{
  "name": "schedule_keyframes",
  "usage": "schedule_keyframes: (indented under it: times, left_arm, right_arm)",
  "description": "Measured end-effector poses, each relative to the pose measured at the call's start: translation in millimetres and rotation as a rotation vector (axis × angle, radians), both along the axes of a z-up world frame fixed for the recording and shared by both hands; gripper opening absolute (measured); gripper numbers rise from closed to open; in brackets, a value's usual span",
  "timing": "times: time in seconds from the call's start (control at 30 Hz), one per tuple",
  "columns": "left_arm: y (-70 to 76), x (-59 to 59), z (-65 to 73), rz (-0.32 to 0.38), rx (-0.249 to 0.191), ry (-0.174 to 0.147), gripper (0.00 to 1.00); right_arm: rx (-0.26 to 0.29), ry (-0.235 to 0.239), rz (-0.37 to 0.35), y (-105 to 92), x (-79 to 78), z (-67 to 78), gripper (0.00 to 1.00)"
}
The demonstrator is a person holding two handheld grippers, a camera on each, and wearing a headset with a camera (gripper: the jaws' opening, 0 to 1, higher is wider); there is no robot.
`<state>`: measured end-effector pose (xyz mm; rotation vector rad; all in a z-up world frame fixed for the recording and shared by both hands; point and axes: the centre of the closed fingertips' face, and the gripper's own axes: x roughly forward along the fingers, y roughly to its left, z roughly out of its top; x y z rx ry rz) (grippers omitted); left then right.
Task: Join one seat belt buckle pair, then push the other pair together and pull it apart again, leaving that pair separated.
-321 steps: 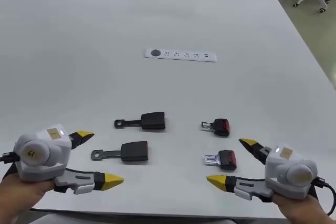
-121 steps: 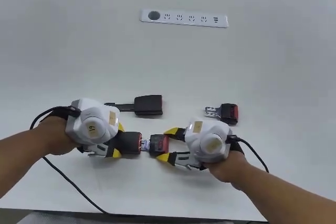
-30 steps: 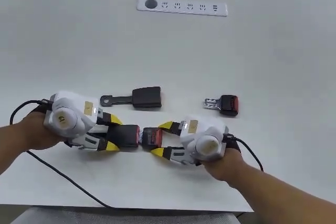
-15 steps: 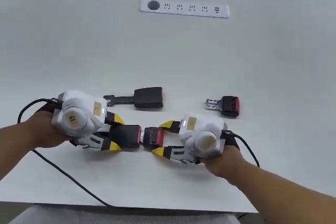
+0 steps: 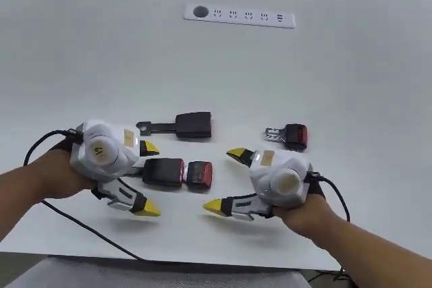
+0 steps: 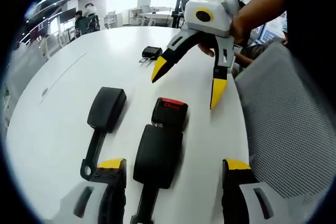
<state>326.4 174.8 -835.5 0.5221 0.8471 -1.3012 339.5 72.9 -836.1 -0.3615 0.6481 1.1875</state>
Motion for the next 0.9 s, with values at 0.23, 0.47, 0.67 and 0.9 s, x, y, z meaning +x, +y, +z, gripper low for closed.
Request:
schedule_keyframes:
  times: [0.23,0.47,0.67,0.9]
  left_arm:
    - [0.7,15.6,16.8,0.056,-0.026,-0.055,0.82]
    - [6.0,38.6,37.1,0.085,-0.036,-0.112,0.82]
    - [10.4,61.6,71.7,0.113,-0.086,-0.160,0.80]
    - [32.0,87.2,94.8,0.105,-0.085,-0.210,0.79]
  right_arm:
    - [0.001,-0.056,-0.041,-34.1,13.2,15.3,0.70]
    - [-0.039,-0.077,-0.059,-66.2,32.5,21.9,0.68]
    - [-0.062,-0.091,-0.047,-85.2,46.8,28.8,0.69]
    - [-0.053,-0.116,-0.035,-106.3,70.1,50.9,0.70]
